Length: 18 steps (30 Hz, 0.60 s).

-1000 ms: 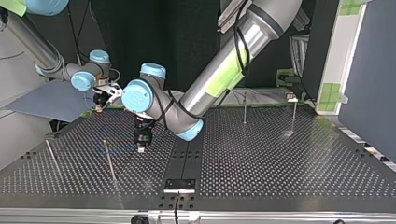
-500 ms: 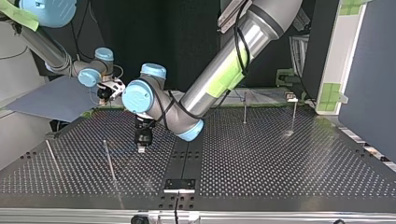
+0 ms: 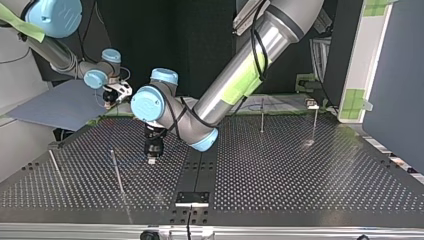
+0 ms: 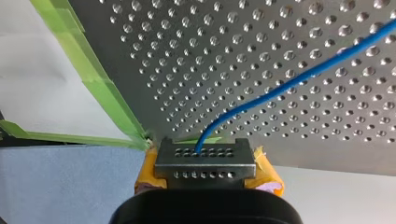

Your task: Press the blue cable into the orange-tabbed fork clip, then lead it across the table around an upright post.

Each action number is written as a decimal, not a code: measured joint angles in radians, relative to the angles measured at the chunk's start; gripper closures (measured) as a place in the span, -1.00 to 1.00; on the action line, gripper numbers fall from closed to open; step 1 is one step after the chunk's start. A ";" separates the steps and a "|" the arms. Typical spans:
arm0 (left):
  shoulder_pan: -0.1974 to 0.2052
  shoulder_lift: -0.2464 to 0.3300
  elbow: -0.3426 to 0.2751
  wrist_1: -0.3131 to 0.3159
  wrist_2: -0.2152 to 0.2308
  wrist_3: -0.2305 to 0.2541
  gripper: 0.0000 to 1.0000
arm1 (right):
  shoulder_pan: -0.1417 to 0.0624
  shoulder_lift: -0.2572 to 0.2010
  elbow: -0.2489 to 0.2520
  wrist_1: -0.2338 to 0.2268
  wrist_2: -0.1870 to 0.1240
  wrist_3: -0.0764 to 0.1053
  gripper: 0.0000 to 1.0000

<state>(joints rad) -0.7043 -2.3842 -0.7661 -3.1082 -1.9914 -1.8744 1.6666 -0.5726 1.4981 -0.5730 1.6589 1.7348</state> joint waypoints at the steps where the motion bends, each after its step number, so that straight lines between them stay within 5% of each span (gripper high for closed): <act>1: 0.000 0.000 0.000 0.000 0.000 0.000 1.00 | -0.001 0.003 0.000 -0.004 -0.003 0.000 1.00; 6: -0.001 0.000 0.000 -0.002 0.000 0.000 1.00 | -0.007 0.015 0.000 -0.014 -0.018 -0.008 1.00; 12: -0.004 0.000 0.000 -0.007 0.000 -0.001 1.00 | -0.010 0.018 0.000 -0.031 -0.021 -0.044 1.00; 18: -0.011 0.000 -0.001 -0.006 0.003 0.002 1.00 | -0.014 0.019 0.000 -0.040 -0.025 -0.050 1.00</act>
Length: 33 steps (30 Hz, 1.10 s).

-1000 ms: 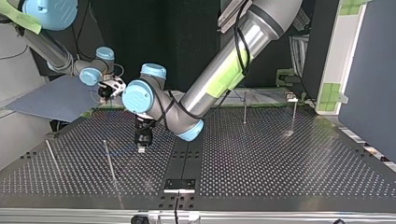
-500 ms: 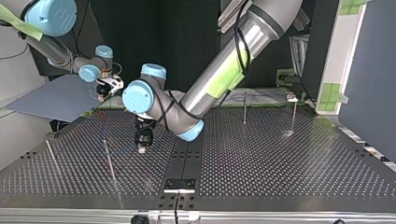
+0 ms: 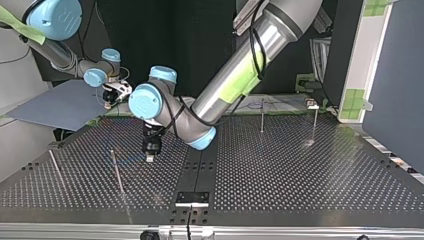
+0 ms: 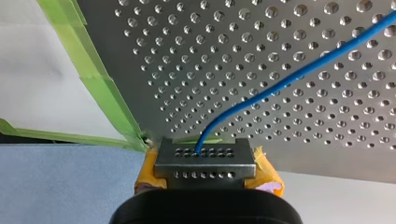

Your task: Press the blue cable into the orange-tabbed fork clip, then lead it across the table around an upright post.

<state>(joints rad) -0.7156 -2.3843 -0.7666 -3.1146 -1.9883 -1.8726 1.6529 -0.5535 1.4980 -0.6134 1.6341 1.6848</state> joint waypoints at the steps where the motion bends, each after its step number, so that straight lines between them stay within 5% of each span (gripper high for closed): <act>1: -0.002 0.000 0.000 0.001 0.002 0.000 1.00 | -0.001 0.000 0.000 0.000 -0.001 0.000 1.00; 3: -0.005 0.000 0.000 0.001 0.008 -0.001 0.87 | -0.002 0.000 0.000 0.000 -0.004 0.002 1.00; 5: -0.007 0.001 0.000 0.000 0.013 -0.001 0.45 | -0.002 0.000 0.000 0.000 -0.008 0.005 1.00; 6: -0.008 0.000 0.000 0.000 0.013 -0.001 0.45 | -0.003 0.000 0.000 0.000 -0.009 0.006 1.00; 8: -0.008 0.000 0.000 -0.002 0.014 -0.003 -0.20 | -0.004 0.000 0.000 -0.001 -0.010 0.008 1.00; 9: -0.008 0.001 0.000 -0.003 0.014 -0.004 -0.20 | -0.004 0.000 0.000 -0.001 -0.011 0.009 1.00; 11: -0.008 0.000 0.000 -0.004 0.012 -0.012 -0.85 | -0.005 0.000 0.000 -0.001 -0.015 0.011 1.00; 33: -0.008 0.001 0.000 -0.030 -0.027 -0.109 -0.96 | -0.006 0.002 0.000 -0.003 -0.036 0.027 1.00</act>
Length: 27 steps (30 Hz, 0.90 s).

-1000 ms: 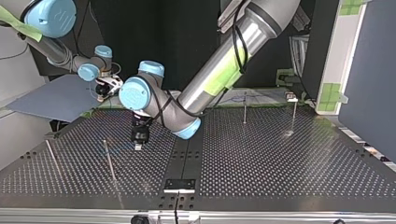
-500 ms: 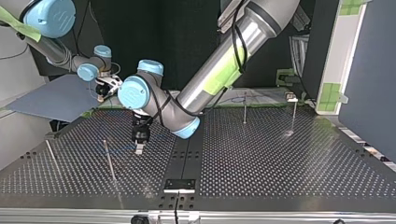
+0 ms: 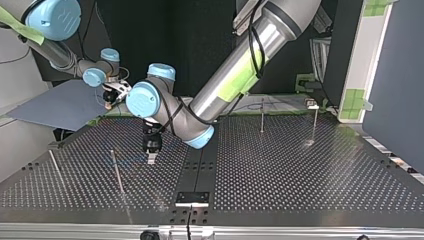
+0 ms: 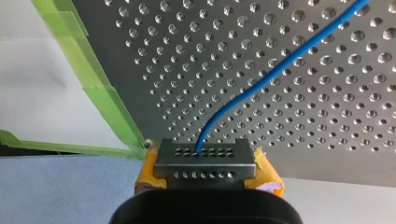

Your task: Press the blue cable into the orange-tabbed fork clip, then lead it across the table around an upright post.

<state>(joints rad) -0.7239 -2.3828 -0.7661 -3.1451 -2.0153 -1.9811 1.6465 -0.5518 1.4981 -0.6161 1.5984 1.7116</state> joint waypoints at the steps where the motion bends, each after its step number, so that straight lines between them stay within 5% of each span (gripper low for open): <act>1: 0.000 0.000 0.000 -0.002 -0.003 -0.004 -0.96 | 0.000 0.000 0.000 0.000 0.000 0.000 1.00; 12: 0.008 0.001 0.000 -0.020 -0.046 -0.066 -0.96 | 0.006 -0.001 0.000 -0.004 -0.012 0.008 1.00; 27: 0.010 0.025 0.000 -0.025 -0.044 -0.083 -0.96 | 0.010 -0.002 -0.009 0.011 -0.007 -0.017 1.00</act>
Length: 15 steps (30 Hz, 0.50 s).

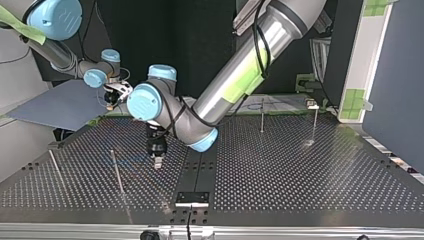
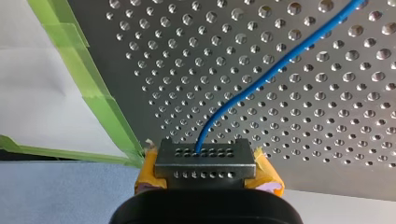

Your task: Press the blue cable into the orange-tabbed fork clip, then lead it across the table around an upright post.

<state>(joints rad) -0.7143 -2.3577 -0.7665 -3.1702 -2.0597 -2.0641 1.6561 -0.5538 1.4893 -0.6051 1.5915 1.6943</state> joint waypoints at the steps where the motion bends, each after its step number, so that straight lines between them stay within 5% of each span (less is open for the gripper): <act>1: -0.001 0.000 0.000 -0.001 0.002 0.000 -0.96 | 0.000 0.000 0.000 0.000 0.000 -0.001 1.00; 15: -0.026 0.003 0.000 -0.047 0.035 0.005 -0.96 | 0.005 -0.002 0.000 0.001 0.001 -0.013 1.00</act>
<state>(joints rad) -0.7402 -2.3549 -0.7666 -3.2170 -2.0245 -2.0592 1.6610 -0.5560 1.4889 -0.6046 1.5924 1.6816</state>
